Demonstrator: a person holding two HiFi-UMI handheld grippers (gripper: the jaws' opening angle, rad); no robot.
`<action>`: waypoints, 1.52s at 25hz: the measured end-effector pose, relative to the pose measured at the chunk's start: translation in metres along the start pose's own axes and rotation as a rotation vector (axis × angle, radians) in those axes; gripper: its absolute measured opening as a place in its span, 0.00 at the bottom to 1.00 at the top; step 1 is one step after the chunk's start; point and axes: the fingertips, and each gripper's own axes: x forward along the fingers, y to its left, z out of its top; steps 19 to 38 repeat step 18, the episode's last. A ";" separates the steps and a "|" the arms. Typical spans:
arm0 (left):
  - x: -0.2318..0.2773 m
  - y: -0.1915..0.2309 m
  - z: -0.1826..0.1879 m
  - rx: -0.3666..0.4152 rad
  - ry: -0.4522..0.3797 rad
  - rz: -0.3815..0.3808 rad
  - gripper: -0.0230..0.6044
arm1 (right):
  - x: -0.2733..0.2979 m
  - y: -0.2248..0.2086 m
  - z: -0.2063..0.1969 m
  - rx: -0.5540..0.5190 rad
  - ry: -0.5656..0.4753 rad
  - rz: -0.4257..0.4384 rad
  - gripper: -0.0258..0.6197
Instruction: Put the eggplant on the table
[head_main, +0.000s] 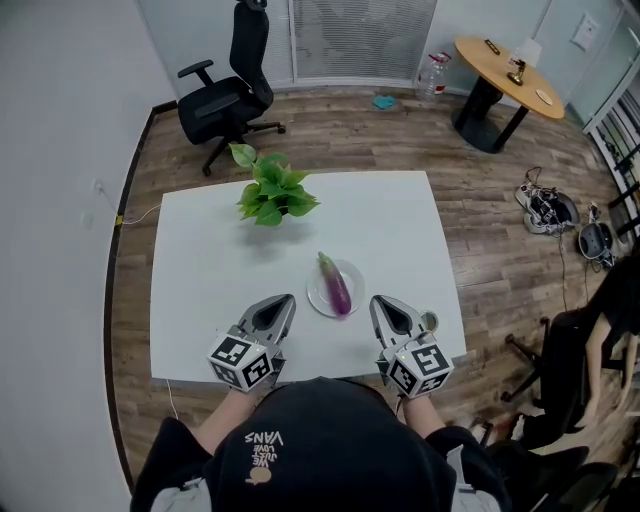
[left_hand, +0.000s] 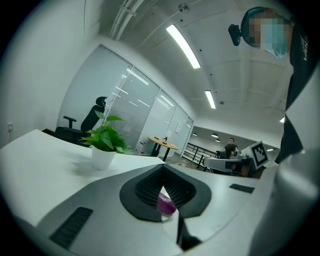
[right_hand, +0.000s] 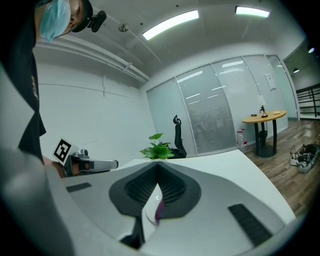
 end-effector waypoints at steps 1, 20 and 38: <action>0.000 -0.001 0.000 0.000 0.000 -0.001 0.05 | 0.000 0.000 0.000 0.003 0.000 0.000 0.07; 0.000 -0.009 0.000 -0.002 0.002 0.008 0.05 | -0.006 -0.001 0.004 0.003 -0.006 0.010 0.07; 0.000 -0.009 0.000 -0.002 0.002 0.008 0.05 | -0.006 -0.001 0.004 0.003 -0.006 0.010 0.07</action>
